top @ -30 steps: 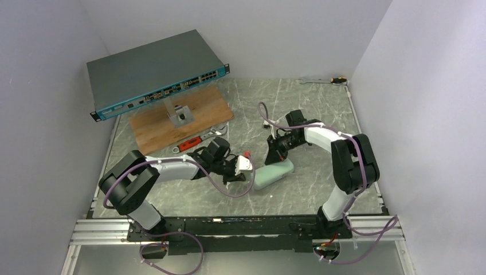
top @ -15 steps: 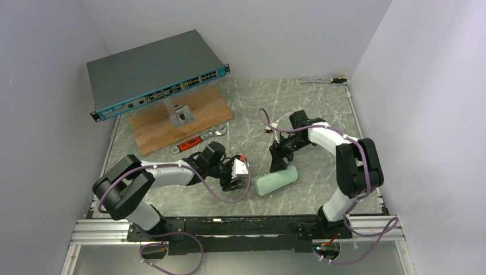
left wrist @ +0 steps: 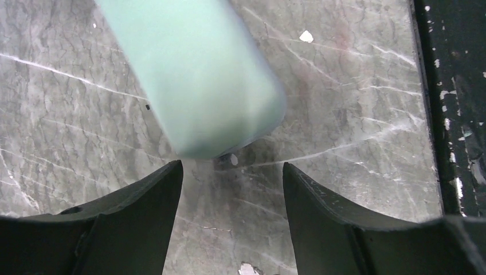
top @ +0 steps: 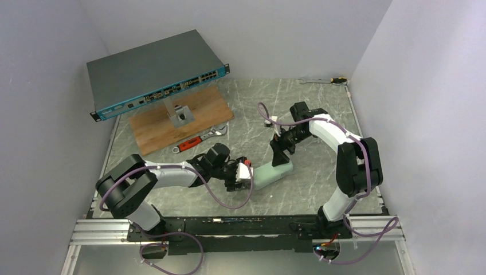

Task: Open the umbrella

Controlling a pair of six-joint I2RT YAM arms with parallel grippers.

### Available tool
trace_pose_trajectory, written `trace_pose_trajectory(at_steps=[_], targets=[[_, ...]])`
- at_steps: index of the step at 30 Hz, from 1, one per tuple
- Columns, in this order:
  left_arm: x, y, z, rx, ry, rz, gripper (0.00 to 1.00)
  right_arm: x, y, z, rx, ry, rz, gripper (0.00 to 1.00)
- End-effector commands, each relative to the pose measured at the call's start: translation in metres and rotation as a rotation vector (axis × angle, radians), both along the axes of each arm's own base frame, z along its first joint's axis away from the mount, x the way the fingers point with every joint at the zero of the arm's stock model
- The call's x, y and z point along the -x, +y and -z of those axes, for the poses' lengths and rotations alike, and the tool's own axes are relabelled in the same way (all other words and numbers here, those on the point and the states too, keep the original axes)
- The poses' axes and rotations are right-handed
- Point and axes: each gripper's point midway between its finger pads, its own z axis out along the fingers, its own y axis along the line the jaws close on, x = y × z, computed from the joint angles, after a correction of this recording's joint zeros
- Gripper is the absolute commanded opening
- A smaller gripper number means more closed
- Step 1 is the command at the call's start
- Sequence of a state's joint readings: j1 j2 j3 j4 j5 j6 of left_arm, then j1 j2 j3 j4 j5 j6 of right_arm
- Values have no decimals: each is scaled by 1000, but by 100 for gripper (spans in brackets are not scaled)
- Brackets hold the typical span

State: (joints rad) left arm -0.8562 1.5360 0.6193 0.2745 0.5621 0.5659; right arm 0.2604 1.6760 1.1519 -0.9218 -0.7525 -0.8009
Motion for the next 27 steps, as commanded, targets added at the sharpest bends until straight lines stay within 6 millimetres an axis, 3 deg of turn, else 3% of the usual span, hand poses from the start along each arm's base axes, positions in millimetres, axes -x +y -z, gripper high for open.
trace_pose_trajectory(at_steps=[1, 8, 18, 27], targets=[[-4, -13, -10, 36, -29, 42, 69, -3, 7, -11, -46, 21, -19, 82], [-5, -15, -3, 15, 13, 27, 67, -11, 2, 5, 0, -19, -9, 82], [3, -18, 3, 9, 32, 2, 66, 8, -11, 24, 68, -33, -24, 82], [-5, -30, 7, 2, 60, -84, 57, 10, -15, 35, 97, -26, -6, 78]])
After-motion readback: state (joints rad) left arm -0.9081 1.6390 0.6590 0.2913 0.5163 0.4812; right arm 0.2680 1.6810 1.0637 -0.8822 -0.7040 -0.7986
